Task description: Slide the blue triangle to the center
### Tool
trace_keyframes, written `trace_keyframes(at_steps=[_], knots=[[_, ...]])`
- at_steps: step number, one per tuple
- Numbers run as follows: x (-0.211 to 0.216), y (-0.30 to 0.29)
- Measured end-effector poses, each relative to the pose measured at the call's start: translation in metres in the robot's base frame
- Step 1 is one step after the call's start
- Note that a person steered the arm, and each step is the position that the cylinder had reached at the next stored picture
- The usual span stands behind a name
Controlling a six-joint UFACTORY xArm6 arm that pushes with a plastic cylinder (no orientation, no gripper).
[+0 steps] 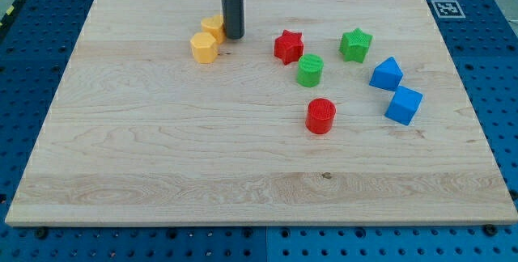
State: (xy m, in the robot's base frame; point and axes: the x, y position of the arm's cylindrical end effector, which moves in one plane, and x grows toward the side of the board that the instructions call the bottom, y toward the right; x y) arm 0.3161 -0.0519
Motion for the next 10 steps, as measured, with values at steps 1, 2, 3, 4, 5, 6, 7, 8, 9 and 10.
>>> trace_keyframes(at_steps=[1,2,3,4,5,6,7,8,9,10], knots=[[0.000,0.011],[-0.024,0.071],[-0.046,0.154],[-0.035,0.255],[0.026,0.336],[0.082,0.341],[0.094,0.312],[0.098,0.270],[0.098,0.240],[0.099,0.236]])
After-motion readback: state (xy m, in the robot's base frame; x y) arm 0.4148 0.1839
